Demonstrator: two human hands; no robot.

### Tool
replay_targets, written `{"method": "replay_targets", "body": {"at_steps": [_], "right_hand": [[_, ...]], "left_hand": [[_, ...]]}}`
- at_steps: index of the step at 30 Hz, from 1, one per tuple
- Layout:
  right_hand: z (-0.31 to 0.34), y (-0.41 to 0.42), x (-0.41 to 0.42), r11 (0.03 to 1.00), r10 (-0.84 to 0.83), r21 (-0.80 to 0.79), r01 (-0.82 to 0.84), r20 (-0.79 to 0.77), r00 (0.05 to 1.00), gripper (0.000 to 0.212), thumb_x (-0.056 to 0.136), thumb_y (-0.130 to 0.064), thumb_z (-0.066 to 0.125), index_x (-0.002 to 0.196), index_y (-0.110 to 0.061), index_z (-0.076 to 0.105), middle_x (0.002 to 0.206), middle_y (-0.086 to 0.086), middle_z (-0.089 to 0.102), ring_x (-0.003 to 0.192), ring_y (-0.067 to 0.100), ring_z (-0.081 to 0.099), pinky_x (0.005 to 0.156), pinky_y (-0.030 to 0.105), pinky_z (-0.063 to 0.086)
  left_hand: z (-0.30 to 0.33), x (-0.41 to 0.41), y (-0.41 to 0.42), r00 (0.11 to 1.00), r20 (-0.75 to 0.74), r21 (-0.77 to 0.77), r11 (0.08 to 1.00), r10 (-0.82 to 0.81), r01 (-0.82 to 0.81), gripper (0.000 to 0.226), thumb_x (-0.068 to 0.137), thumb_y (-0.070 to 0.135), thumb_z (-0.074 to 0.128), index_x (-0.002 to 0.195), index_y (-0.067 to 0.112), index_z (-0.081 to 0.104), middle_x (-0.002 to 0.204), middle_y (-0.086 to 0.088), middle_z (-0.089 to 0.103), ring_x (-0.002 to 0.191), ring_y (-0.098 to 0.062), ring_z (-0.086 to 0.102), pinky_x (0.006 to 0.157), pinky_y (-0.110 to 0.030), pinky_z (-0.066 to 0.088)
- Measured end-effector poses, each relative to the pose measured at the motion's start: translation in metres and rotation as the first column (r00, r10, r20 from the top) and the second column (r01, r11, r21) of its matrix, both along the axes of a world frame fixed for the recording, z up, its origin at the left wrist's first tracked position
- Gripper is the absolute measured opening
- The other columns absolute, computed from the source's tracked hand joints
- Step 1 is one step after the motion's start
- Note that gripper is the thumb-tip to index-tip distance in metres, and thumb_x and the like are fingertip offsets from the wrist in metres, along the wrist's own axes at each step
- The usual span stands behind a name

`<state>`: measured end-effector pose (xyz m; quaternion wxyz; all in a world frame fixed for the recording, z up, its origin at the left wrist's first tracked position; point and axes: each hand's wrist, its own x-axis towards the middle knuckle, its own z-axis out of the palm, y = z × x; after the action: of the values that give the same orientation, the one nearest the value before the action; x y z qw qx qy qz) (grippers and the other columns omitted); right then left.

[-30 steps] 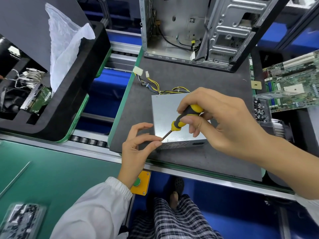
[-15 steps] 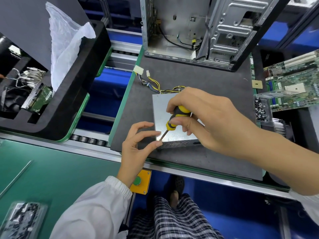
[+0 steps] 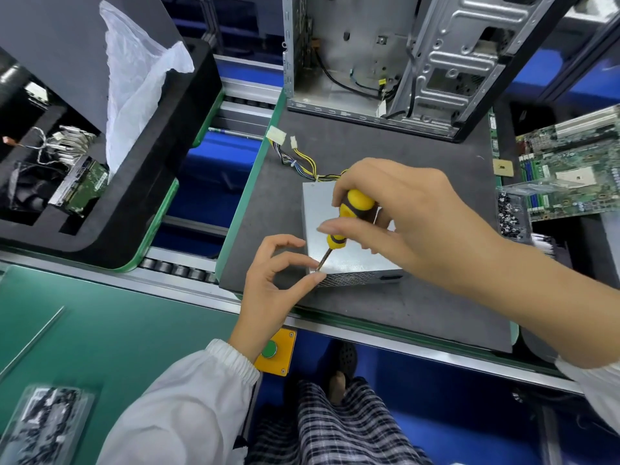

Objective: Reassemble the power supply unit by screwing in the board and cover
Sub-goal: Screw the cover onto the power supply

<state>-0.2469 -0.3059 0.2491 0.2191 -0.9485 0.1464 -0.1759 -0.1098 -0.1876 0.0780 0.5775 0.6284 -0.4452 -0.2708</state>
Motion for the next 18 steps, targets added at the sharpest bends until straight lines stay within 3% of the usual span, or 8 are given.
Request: {"method": "replay_targets", "body": {"at_steps": [3, 4, 6, 9, 11, 14, 16, 18], "right_hand": [[0.007, 0.001, 0.013, 0.947, -0.170, -0.303, 0.103, -0.203, 0.964, 0.055, 0.086, -0.064, 0.045, 0.073, -0.011, 0.041, 0.060, 0.003, 0.049, 0.052, 0.030, 0.042, 0.047, 0.035, 0.032], [0.012, 0.000, 0.018, 0.893, -0.259, -0.435, 0.119, -0.280, 0.924, 0.059, 0.085, -0.070, 0.035, 0.069, -0.013, 0.032, 0.058, 0.003, 0.042, 0.050, 0.030, 0.036, 0.046, 0.031, 0.023], [0.021, -0.001, 0.021, 0.850, -0.277, -0.523, 0.059, -0.349, 0.895, 0.058, 0.084, -0.070, 0.024, 0.072, -0.014, 0.031, 0.068, 0.002, 0.037, 0.048, 0.023, 0.025, 0.045, 0.028, 0.010], [0.030, -0.005, 0.019, 0.952, 0.058, -0.241, -0.188, -0.460, 0.886, 0.022, 0.091, -0.033, 0.053, 0.106, -0.018, 0.048, 0.104, 0.002, 0.042, 0.050, 0.011, 0.032, 0.042, 0.026, 0.022], [0.033, -0.007, 0.020, 0.932, 0.142, -0.212, -0.295, -0.536, 0.832, 0.032, 0.084, -0.003, 0.057, 0.107, -0.022, 0.046, 0.108, -0.002, 0.041, 0.060, 0.014, 0.042, 0.048, 0.030, 0.034], [0.031, -0.003, 0.027, 0.844, -0.052, -0.465, -0.268, -0.567, 0.822, 0.015, 0.092, -0.017, 0.056, 0.089, -0.020, 0.042, 0.090, -0.001, 0.048, 0.048, 0.013, 0.023, 0.043, 0.027, 0.019], [0.032, 0.000, 0.031, 0.702, -0.227, -0.669, -0.244, -0.535, 0.814, 0.044, 0.090, -0.038, 0.058, 0.065, -0.017, 0.029, 0.061, -0.001, 0.045, 0.042, 0.018, 0.013, 0.042, 0.025, 0.006], [0.038, 0.002, 0.033, 0.639, -0.305, -0.750, -0.170, -0.450, 0.839, 0.056, 0.088, -0.042, 0.059, 0.057, -0.016, 0.020, 0.053, -0.001, 0.038, 0.043, 0.022, 0.013, 0.043, 0.024, 0.003]], "left_hand": [[0.004, 0.001, -0.002, 0.999, 0.036, 0.018, 1.000, 0.012, -0.013, 0.008, 0.077, 0.024, 0.080, 0.082, 0.027, 0.075, 0.112, 0.001, 0.059, 0.117, -0.018, 0.054, 0.099, -0.021, 0.041], [0.006, 0.001, -0.001, 0.999, 0.036, 0.020, 1.000, 0.014, -0.014, 0.008, 0.077, 0.025, 0.079, 0.082, 0.029, 0.075, 0.112, 0.002, 0.059, 0.117, -0.014, 0.054, 0.098, -0.017, 0.040], [0.009, 0.002, -0.001, 0.999, 0.038, 0.038, 0.999, 0.005, -0.006, 0.007, 0.077, 0.027, 0.078, 0.081, 0.032, 0.075, 0.111, 0.006, 0.059, 0.115, -0.009, 0.054, 0.097, -0.013, 0.038], [0.014, 0.005, -0.001, 0.999, 0.045, 0.074, 0.997, -0.014, 0.010, 0.007, 0.075, 0.029, 0.078, 0.077, 0.035, 0.074, 0.110, 0.011, 0.058, 0.113, -0.006, 0.054, 0.095, -0.010, 0.037], [0.015, 0.006, -0.001, 0.999, 0.042, 0.111, 0.994, -0.023, 0.018, 0.011, 0.075, 0.026, 0.079, 0.076, 0.035, 0.074, 0.110, 0.010, 0.058, 0.112, -0.003, 0.054, 0.094, -0.008, 0.037], [0.019, 0.007, -0.003, 0.996, 0.076, 0.117, 0.992, -0.054, 0.044, 0.017, 0.077, 0.016, 0.082, 0.079, 0.031, 0.074, 0.112, 0.006, 0.057, 0.114, -0.005, 0.054, 0.096, -0.011, 0.037], [0.025, 0.008, -0.007, 0.986, 0.154, 0.024, 0.998, -0.057, 0.054, 0.010, 0.078, 0.019, 0.081, 0.082, 0.025, 0.074, 0.112, 0.004, 0.058, 0.113, -0.012, 0.055, 0.096, -0.018, 0.041], [0.030, 0.008, -0.011, 0.959, 0.280, -0.052, 0.997, -0.046, 0.063, 0.008, 0.078, 0.026, 0.078, 0.081, 0.021, 0.073, 0.103, 0.012, 0.061, 0.105, -0.010, 0.057, 0.093, -0.024, 0.044]]}}
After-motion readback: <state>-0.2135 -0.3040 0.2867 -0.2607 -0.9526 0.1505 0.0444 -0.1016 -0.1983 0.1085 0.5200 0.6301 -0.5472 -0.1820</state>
